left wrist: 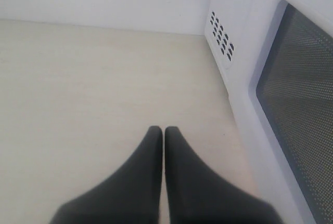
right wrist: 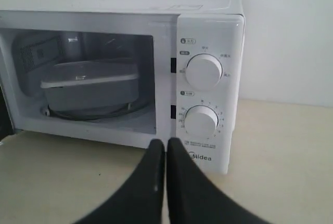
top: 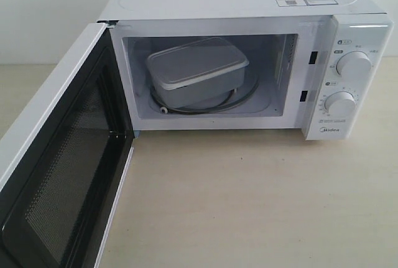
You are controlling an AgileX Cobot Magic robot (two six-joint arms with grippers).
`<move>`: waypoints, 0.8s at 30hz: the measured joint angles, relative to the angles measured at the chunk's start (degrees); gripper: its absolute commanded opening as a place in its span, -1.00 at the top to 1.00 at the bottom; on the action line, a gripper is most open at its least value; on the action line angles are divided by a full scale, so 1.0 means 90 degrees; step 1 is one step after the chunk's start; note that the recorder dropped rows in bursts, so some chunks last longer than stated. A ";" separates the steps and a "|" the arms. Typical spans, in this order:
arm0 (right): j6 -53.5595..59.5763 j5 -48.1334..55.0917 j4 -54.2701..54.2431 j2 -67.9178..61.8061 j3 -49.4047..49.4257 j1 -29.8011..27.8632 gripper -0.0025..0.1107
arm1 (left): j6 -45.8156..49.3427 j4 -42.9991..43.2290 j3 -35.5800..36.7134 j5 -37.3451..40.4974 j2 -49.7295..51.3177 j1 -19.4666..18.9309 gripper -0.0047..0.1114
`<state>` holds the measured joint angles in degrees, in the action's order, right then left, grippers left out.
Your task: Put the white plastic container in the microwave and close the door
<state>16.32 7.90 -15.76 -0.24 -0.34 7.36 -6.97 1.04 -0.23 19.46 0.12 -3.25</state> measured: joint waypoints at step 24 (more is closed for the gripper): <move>-0.0804 0.1421 0.0783 0.0000 0.0041 -0.0303 0.93 | 0.0000 0.0000 0.0000 0.0000 0.0000 0.0000 0.85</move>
